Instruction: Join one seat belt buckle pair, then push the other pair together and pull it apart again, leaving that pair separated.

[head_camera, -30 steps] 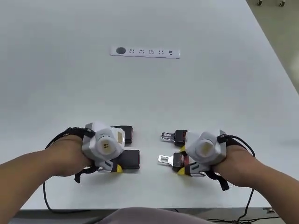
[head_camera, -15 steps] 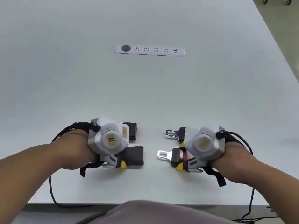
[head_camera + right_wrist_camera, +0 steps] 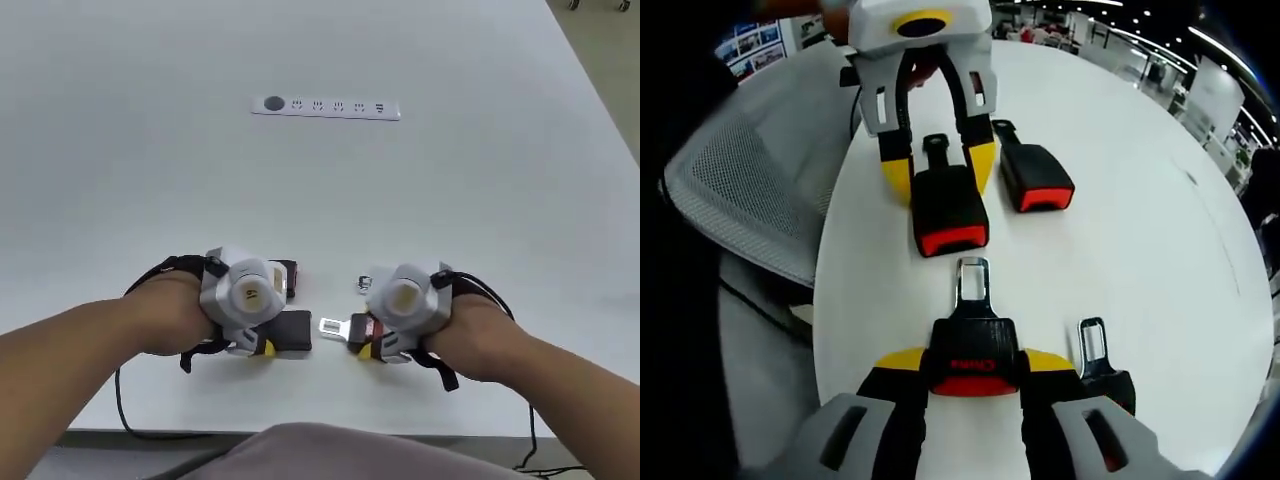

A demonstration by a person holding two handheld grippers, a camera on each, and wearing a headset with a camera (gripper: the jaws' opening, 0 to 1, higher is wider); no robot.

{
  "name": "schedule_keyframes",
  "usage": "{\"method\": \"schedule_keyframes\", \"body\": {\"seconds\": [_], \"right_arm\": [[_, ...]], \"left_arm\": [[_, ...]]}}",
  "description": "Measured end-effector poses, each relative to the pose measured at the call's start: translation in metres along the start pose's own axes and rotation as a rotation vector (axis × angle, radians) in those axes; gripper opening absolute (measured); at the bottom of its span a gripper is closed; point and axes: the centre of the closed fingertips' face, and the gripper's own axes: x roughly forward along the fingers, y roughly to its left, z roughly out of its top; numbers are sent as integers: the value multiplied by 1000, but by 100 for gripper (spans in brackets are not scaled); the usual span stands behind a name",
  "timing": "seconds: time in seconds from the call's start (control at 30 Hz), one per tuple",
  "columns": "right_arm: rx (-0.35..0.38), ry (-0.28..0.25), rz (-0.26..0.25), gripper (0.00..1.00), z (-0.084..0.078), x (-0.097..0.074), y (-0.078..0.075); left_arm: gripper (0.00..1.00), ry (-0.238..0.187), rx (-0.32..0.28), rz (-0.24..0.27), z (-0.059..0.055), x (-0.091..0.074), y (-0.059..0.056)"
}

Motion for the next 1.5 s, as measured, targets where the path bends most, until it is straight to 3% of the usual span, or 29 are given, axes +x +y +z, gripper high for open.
{"method": "schedule_keyframes", "body": {"seconds": [0.6, 1.13, 1.5], "right_arm": [[-52, 41, 20, 33, 11, 2, 8], [-148, -12, 79, 31, 20, 8, 10], [-153, -33, 86, 31, 26, 14, 9]], "left_arm": [[33, 33, -6, 2, -1, 1, 1], [32, 34, 61, -27, 1, 1, -2], [32, 14, 28, -28, 2, 1, -4]]}}
